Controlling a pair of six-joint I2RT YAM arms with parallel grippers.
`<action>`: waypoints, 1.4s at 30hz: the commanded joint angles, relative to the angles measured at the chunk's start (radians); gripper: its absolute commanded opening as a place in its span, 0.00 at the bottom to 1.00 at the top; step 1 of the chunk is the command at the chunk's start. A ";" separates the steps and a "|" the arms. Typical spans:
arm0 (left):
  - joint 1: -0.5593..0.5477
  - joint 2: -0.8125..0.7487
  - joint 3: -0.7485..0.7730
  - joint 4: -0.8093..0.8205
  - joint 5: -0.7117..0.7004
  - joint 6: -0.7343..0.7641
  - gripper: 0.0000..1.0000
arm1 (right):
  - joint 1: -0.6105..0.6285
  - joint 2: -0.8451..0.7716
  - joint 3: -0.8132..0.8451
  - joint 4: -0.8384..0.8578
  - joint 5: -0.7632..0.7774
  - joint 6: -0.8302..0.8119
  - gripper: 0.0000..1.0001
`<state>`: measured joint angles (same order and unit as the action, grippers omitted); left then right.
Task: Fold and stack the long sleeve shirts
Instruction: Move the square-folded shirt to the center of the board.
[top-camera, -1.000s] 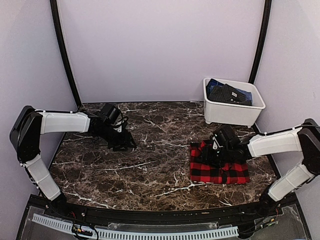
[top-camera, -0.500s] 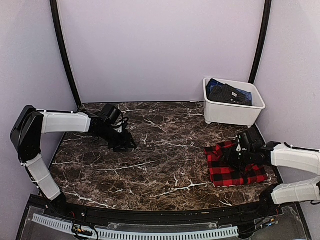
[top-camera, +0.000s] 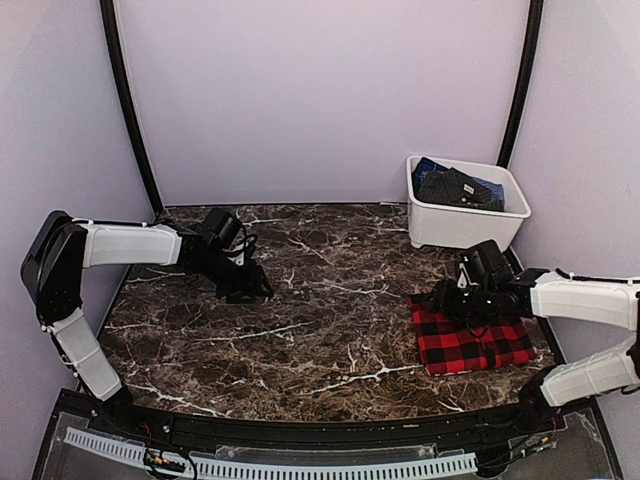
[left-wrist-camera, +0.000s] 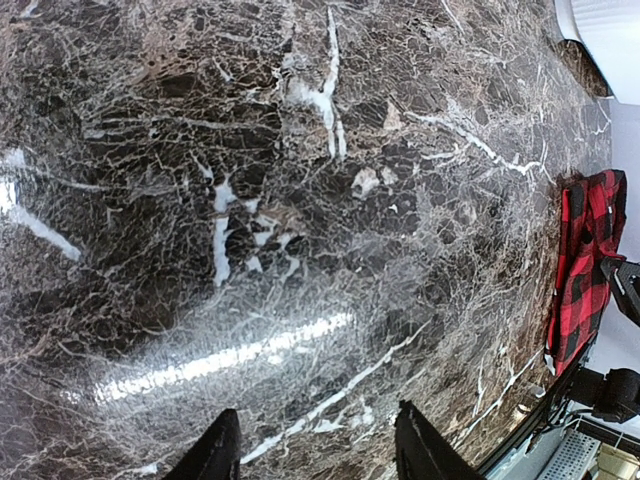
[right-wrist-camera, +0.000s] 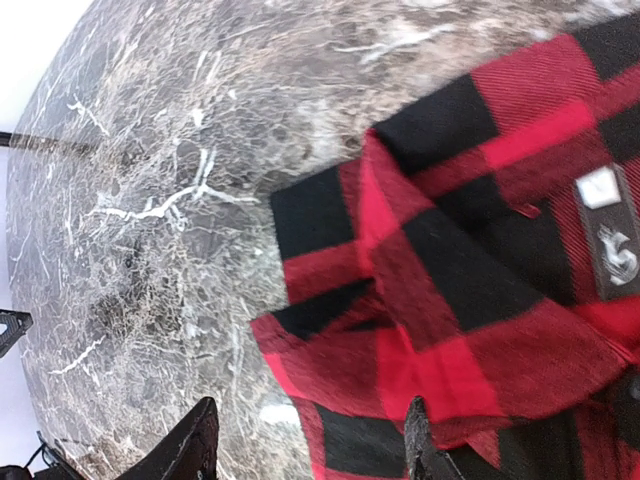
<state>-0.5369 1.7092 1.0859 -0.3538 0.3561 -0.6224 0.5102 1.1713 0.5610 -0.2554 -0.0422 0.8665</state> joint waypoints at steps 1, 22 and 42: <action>-0.002 -0.020 0.009 -0.014 0.002 0.004 0.51 | 0.043 0.099 0.053 0.089 -0.011 -0.031 0.60; -0.002 -0.043 0.008 -0.005 0.001 0.010 0.52 | 0.039 0.270 0.109 0.112 0.066 -0.038 0.61; -0.001 -0.240 0.072 0.180 -0.110 0.112 0.66 | 0.182 0.229 0.545 0.094 0.078 -0.302 0.98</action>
<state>-0.5369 1.5486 1.1004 -0.2291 0.3130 -0.5728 0.6727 1.4040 0.9962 -0.2104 0.0227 0.6537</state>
